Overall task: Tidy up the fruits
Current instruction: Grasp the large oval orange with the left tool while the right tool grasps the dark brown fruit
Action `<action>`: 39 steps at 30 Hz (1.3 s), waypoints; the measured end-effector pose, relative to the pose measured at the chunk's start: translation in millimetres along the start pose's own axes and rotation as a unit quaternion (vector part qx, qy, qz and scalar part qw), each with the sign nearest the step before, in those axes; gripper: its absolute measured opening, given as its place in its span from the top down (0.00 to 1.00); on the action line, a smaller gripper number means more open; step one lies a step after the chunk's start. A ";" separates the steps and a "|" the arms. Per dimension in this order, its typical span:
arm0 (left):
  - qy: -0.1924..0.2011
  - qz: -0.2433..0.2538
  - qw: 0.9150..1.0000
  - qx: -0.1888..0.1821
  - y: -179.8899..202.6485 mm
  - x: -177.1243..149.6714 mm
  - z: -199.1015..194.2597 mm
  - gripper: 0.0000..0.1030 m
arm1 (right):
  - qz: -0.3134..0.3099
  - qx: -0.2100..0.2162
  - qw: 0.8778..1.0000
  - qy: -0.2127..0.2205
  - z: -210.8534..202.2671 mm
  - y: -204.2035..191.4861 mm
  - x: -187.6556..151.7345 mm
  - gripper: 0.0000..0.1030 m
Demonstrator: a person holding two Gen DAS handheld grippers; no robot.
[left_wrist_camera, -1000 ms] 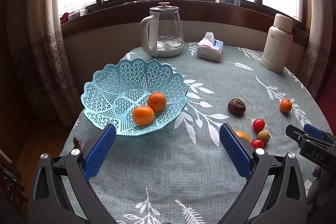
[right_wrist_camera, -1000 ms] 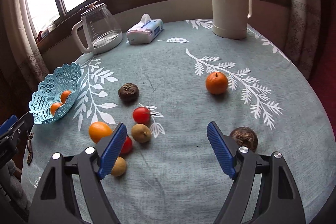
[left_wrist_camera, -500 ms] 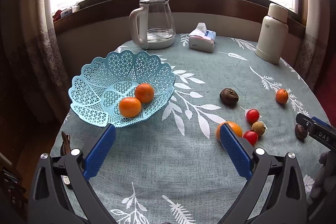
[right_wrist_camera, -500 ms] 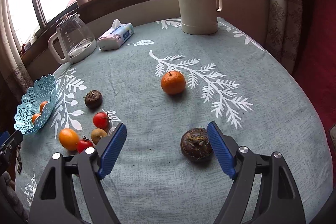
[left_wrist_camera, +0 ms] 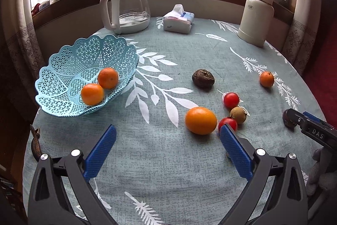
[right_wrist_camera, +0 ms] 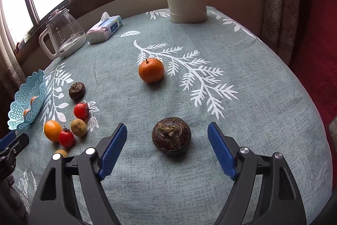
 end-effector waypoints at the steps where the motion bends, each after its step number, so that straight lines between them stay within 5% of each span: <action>1: -0.003 0.001 1.000 0.000 1.1 -0.1 2.2 0.03 | 0.000 0.000 1.000 -0.003 1.1 1.9 -0.8 0.24; 11: -0.025 -0.005 1.000 -0.005 5.0 -0.9 19.9 0.03 | -0.019 0.005 1.000 -0.021 13.7 0.1 -1.3 0.27; 18: -0.031 -0.002 0.999 -0.006 6.8 4.9 33.2 0.03 | -0.034 -0.005 0.999 -0.034 22.3 -3.3 0.1 0.42; 27: -0.039 -0.002 0.998 -0.050 9.5 7.2 57.2 0.03 | -0.034 -0.002 0.999 -0.033 23.9 -2.4 0.0 0.47; 39: -0.046 -0.028 0.995 -0.086 3.7 5.3 69.1 0.30 | -0.040 -0.007 0.999 -0.031 24.3 -4.9 -0.6 0.46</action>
Point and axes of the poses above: each gripper's, at about its wrist camera, not at the fingertips, and z roughly the way its jaws point, y to its right, x to its top, the point moved 2 cm from there along z, roughly the way its jaws point, and after that the axes turned 9 degrees about -x, right-handed, at the moved point
